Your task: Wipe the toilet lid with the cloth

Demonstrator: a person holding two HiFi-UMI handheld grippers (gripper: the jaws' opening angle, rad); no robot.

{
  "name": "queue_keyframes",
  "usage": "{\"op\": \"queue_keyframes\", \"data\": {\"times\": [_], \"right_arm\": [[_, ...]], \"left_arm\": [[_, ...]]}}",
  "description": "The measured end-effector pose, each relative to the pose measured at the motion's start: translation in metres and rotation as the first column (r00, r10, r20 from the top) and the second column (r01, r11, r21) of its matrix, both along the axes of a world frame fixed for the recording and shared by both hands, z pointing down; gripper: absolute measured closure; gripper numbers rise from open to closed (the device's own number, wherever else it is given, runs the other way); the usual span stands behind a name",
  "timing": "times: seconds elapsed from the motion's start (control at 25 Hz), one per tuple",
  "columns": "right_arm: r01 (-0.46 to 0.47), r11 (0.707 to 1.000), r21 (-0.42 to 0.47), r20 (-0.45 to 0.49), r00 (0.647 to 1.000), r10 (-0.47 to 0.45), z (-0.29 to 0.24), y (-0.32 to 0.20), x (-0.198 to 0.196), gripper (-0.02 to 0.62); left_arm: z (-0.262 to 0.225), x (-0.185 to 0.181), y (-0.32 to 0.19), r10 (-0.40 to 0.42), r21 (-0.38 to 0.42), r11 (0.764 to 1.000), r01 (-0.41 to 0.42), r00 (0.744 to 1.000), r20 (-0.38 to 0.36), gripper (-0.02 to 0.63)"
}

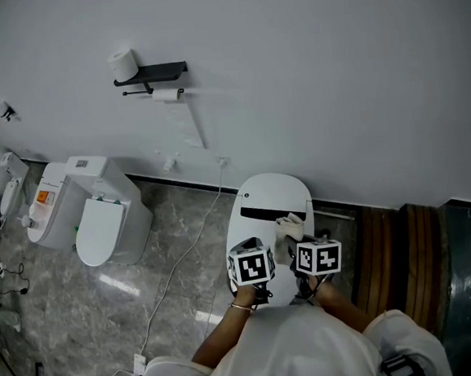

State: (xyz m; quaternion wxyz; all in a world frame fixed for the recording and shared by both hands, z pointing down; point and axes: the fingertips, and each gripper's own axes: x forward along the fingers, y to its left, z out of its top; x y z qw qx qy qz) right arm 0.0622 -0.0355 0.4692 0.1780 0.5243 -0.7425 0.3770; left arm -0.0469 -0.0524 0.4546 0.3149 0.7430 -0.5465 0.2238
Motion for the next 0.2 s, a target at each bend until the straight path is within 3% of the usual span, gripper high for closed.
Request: {"op": "queue_keyframes", "data": {"times": [0.2], "right_arm": [[-0.003,1.000,0.001,0.002,1.000,0.003,0.0008,0.0025,0.0029,0.492]], "left_arm": [[-0.0004,0.0001,0.0011,-0.007,0.009,1.000,0.007,1.000,-0.003,0.594]]}}
